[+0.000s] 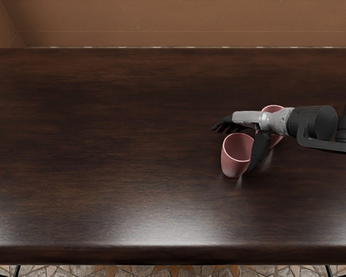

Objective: Pick up cup and place in cup with right hand

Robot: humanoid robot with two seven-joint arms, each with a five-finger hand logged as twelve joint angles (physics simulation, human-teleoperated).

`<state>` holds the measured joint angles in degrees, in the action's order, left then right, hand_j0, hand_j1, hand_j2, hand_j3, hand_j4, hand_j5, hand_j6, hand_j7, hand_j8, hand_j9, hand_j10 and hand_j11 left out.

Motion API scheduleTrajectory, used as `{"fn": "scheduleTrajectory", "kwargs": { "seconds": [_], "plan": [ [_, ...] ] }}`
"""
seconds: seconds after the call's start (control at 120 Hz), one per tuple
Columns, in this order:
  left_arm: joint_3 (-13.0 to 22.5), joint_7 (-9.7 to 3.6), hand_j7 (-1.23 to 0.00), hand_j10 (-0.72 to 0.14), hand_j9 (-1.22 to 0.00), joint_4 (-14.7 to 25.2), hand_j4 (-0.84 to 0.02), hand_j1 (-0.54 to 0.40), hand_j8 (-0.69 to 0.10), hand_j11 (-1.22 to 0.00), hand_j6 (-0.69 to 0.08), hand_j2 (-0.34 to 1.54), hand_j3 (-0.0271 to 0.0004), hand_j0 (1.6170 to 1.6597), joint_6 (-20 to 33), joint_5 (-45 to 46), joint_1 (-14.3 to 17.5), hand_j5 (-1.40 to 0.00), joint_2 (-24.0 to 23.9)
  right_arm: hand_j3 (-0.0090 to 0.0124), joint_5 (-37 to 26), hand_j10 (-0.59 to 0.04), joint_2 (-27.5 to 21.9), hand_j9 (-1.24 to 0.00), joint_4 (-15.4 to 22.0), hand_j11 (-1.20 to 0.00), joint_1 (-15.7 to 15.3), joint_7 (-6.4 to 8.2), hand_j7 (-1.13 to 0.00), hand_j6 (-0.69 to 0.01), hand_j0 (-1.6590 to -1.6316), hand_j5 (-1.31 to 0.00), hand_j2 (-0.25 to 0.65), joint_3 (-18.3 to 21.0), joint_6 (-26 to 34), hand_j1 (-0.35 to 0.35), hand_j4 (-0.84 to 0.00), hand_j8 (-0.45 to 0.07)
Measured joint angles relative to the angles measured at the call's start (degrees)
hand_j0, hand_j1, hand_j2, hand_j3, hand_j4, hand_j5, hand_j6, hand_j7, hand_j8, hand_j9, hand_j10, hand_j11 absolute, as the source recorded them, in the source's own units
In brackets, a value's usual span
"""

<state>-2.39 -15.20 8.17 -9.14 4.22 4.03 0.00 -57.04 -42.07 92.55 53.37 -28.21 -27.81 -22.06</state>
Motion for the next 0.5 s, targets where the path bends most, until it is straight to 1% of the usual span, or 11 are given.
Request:
{"fn": "scheduleTrajectory", "kwargs": {
  "seconds": [0.167,0.175,0.192,0.292,0.317,0.35,0.367,0.375,0.392,0.5],
  "plan": [
    [0.01,0.00,0.00,0.000,0.00,0.00,0.000,0.349,0.000,0.00,0.000,0.00,0.0000,1.6581,0.00,0.00,0.01,0.00,0.00,0.0000,-0.19,-0.246,0.01,-0.32,0.12,-0.32,-0.11,0.00,-0.32,-0.247,-1.6581,-0.32,-0.046,0.03,0.03,-0.059,-0.246,-0.247],
    [0.01,0.00,0.00,0.000,0.00,0.00,0.000,0.349,0.000,0.00,0.000,0.00,0.0000,1.6581,0.00,0.00,0.01,0.00,0.00,0.0001,-0.19,-0.248,0.01,-0.32,0.12,-0.32,-0.15,0.00,-0.32,-0.250,-1.6586,-0.32,-0.030,0.03,0.03,-0.034,-0.249,-0.249],
    [0.01,0.00,0.00,0.000,0.00,0.00,0.000,0.349,0.000,0.00,0.000,0.00,0.0000,1.6581,0.00,0.00,-0.03,0.00,0.00,0.0000,-0.23,-0.251,0.01,-0.32,0.13,-0.32,-0.22,0.00,-0.32,-0.254,-1.6581,-0.32,-0.032,0.03,0.03,-0.032,-0.252,-0.252],
    [0.01,0.00,0.00,0.000,0.00,0.00,0.000,0.349,0.000,0.00,0.000,0.00,0.0000,1.6581,0.00,0.00,0.01,0.00,0.00,-0.0002,-0.41,-0.274,0.00,-0.35,0.16,-0.35,-0.49,0.00,-0.35,-0.274,-1.6580,-0.35,-0.043,0.04,0.02,-0.013,-0.274,-0.275],
    [0.01,0.00,0.00,0.000,0.00,0.00,0.000,0.349,0.000,0.00,0.000,0.00,0.0000,1.6581,0.00,0.00,0.01,0.00,0.00,0.0000,-0.43,-0.279,-0.01,-0.36,0.16,-0.36,-0.52,0.00,-0.36,-0.290,-1.6580,-0.36,-0.045,0.03,0.02,-0.008,-0.280,-0.280],
    [0.01,0.00,0.00,0.000,0.00,0.00,0.000,0.349,0.000,0.00,0.000,0.00,0.0000,1.6581,0.00,0.00,0.01,0.00,0.00,-0.0007,-0.47,-0.288,-0.01,-0.37,0.19,-0.37,-0.55,0.00,-0.37,-0.335,-1.6579,-0.37,-0.047,0.02,0.03,-0.002,-0.289,-0.289],
    [0.01,0.00,0.00,0.000,0.00,0.00,0.000,0.349,0.000,0.00,0.000,0.00,-0.0001,1.6581,0.00,0.00,0.01,0.00,0.00,-0.0001,-0.48,-0.293,-0.02,-0.37,0.20,-0.37,-0.55,0.00,-0.37,-0.370,-1.6579,-0.37,-0.048,0.00,0.04,0.003,-0.294,-0.294],
    [0.01,0.00,0.00,0.000,0.00,0.00,0.000,0.349,0.000,0.00,0.000,0.00,-0.0001,1.6581,0.00,0.00,0.01,0.00,0.00,-0.0005,-0.48,-0.296,-0.02,-0.38,0.21,-0.38,-0.56,0.00,-0.38,-0.390,-1.6579,-0.38,-0.048,-0.01,0.04,0.005,-0.297,-0.297],
    [0.01,0.00,0.00,0.000,0.00,0.00,0.000,0.349,0.000,0.00,0.000,0.00,-0.0001,1.6581,0.00,0.00,0.01,0.00,0.00,0.0000,-0.48,-0.300,-0.02,-0.38,0.21,-0.38,-0.55,0.00,-0.38,-0.401,-1.6579,-0.38,-0.050,-0.03,0.02,0.010,-0.301,-0.301],
    [0.01,0.00,0.00,0.000,0.00,0.00,0.000,0.349,0.000,0.00,0.000,0.00,0.0000,1.6581,0.00,0.00,0.01,0.00,0.00,0.0000,-0.37,-0.330,-0.06,-0.42,0.26,-0.42,-0.50,0.00,-0.42,-0.390,-1.6578,-0.42,-0.061,-0.35,-0.30,0.037,-0.330,-0.331]
  ]
}}
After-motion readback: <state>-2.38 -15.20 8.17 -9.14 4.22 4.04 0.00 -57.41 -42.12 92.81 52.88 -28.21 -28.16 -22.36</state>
